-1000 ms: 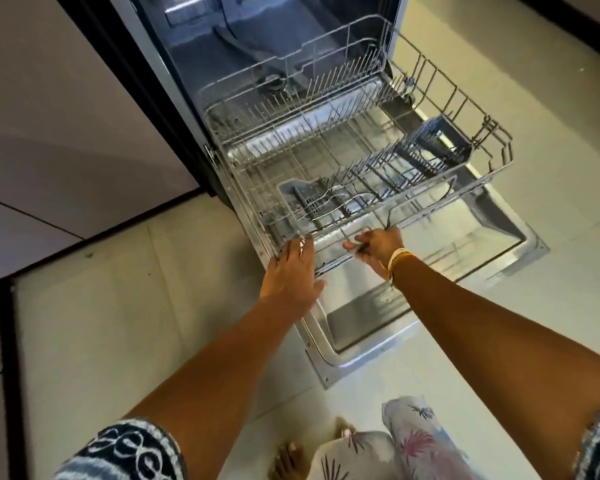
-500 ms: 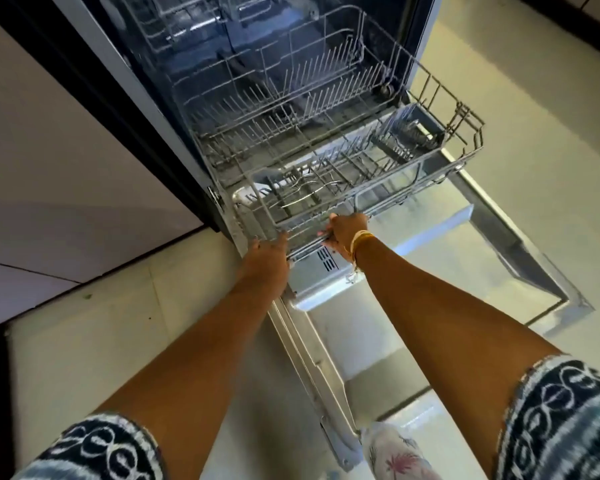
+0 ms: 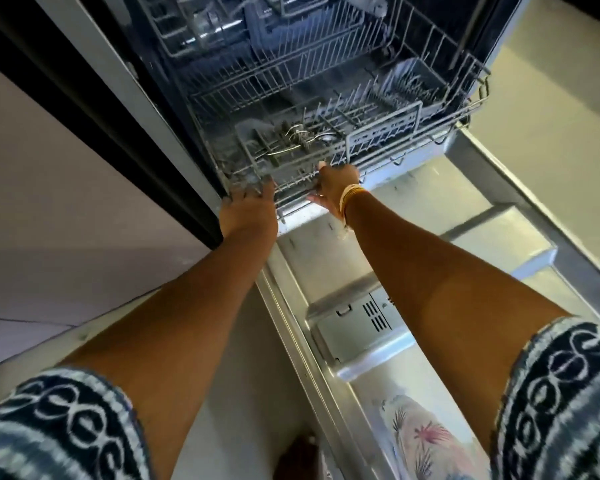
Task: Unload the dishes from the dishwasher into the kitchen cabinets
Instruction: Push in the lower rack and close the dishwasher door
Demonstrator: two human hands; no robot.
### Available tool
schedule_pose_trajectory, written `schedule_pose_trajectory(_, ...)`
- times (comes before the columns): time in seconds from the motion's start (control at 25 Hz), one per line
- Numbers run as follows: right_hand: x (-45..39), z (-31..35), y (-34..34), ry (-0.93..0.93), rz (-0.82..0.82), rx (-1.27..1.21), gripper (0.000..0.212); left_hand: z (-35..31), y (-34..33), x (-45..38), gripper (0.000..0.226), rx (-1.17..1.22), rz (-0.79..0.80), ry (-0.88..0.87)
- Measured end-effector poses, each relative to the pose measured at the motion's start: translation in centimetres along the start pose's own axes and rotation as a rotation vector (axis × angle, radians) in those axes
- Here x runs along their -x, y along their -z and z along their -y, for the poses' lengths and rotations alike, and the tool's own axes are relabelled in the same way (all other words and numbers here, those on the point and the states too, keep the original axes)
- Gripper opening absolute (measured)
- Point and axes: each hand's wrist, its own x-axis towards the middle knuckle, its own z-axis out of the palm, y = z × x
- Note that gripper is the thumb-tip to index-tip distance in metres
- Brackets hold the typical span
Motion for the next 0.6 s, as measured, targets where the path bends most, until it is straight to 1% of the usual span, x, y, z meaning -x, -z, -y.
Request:
schedule_pose_trajectory(0.08,-0.9,0.7,-1.1,0.001,-0.018,-0.048,0.046,0.9,-0.2,-1.4,0.073,-0.006,-0.060,-0.010)
schedule_pose_trajectory(0.16,-1.2,1.3,-1.8,-0.021,-0.024,-0.138,0.048,1.5,-0.1,-2.4,0.072,-0.009,-0.084,-0.040)
schedule_pose_trajectory(0.24,-0.8,1.9,-2.2,-0.114,0.034,-0.279,0.050,1.8,0.0,-2.8,0.072,0.009,-0.077,-0.064)
schedule_pose_trajectory(0.28,-0.5,2.1,-2.0,-0.131,0.037,-0.294,0.051,1.8,0.1,-2.8,0.072,0.017,-0.071,-0.058)
schedule_pose_trajectory(0.32,0.0,1.9,-1.8,-0.106,0.010,-0.234,0.053,1.9,0.2,-2.7,0.072,0.020,-0.068,-0.047)
schedule_pose_trajectory(0.4,1.2,0.7,-1.3,-0.029,-0.039,-0.140,0.069,2.0,0.7,-1.4,0.076,0.061,-0.058,-0.018)
schedule_pose_trajectory(0.48,3.0,-1.1,-0.6,0.001,-0.054,-0.081,0.086,1.8,1.1,1.2,0.083,0.051,-0.085,-0.036)
schedule_pose_trajectory(0.52,4.3,-1.9,-0.1,0.013,-0.057,-0.026,0.090,1.6,1.6,2.7,0.085,0.035,-0.110,-0.064)
schedule_pose_trajectory(0.6,7.1,-2.1,1.1,0.014,-0.050,0.069,0.092,1.2,3.4,5.7,0.083,0.030,-0.131,-0.138)
